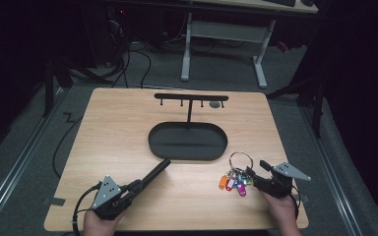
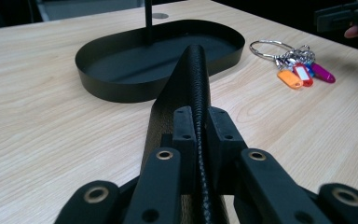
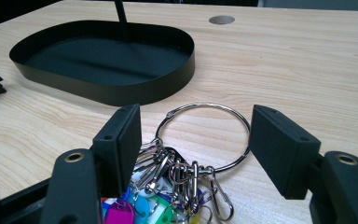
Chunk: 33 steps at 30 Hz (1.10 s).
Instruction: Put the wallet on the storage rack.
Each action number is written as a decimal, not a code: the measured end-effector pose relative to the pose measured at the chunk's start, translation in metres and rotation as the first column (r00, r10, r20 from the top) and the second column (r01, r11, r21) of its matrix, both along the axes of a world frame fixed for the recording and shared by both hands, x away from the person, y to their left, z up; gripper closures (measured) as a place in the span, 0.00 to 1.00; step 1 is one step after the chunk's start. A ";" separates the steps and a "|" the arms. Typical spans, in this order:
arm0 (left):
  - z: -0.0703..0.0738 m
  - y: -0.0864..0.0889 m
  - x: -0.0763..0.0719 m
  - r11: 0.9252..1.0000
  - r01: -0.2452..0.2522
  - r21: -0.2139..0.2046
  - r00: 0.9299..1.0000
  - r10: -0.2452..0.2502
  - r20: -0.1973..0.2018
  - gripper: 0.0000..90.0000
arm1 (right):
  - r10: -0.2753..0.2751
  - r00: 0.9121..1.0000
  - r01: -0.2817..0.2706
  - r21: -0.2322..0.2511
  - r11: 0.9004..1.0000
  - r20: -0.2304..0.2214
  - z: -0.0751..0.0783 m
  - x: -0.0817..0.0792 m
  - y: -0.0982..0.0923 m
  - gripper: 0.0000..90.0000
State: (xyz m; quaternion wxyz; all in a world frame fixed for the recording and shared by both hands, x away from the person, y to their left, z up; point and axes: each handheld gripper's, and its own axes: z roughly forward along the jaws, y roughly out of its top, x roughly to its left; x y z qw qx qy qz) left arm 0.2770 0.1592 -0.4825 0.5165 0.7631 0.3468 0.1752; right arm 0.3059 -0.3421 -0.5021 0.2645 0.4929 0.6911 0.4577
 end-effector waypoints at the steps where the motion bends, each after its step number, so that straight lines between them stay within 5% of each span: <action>1: 0.000 0.001 0.003 1.000 0.003 -0.008 1.000 -0.003 -0.009 0.92 | -0.001 1.000 0.001 0.000 1.000 0.000 0.000 0.000 0.000 0.39; 21: -0.008 0.026 0.021 0.991 -0.051 -0.124 0.998 0.047 -0.034 0.89 | -0.005 1.000 0.005 -0.017 1.000 -0.013 -0.002 0.000 0.003 0.39; 27: -0.008 0.026 0.019 0.993 -0.051 -0.110 0.999 0.051 -0.007 0.84 | -0.001 1.000 0.001 -0.015 1.000 -0.017 -0.003 0.001 0.002 0.39; 33: -0.011 0.024 0.015 0.997 -0.045 -0.066 0.999 0.046 0.014 0.68 | 0.001 1.000 -0.001 -0.008 1.000 -0.024 -0.005 0.002 0.003 0.38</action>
